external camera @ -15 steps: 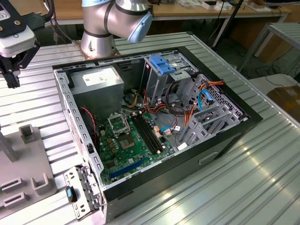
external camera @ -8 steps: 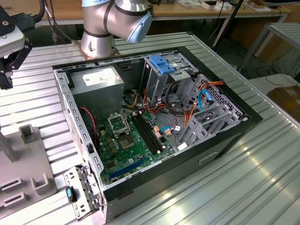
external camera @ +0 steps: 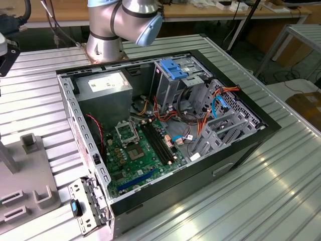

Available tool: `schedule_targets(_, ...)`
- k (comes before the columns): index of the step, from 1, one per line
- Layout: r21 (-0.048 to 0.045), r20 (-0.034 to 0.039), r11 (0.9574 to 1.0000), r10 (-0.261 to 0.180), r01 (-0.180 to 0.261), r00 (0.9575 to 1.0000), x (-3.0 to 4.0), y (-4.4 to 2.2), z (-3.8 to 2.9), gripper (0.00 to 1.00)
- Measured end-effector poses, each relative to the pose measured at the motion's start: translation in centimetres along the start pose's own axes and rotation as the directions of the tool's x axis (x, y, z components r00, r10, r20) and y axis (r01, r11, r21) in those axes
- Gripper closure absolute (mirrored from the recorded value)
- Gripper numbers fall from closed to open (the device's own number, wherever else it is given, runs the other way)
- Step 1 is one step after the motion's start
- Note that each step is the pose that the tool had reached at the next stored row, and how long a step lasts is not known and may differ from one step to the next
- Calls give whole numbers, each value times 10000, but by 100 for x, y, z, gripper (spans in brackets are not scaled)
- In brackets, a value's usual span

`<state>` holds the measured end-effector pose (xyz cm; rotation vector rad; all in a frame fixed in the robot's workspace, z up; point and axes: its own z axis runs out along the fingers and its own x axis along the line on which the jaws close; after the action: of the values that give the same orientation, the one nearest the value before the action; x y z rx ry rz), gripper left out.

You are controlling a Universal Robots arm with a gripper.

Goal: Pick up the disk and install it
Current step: 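Reach for the disk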

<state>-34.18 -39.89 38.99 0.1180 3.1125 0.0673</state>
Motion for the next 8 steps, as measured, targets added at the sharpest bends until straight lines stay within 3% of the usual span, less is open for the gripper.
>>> schedule_targets(8,0,0,10000,-1,1,10000,125,-10,-4,89)
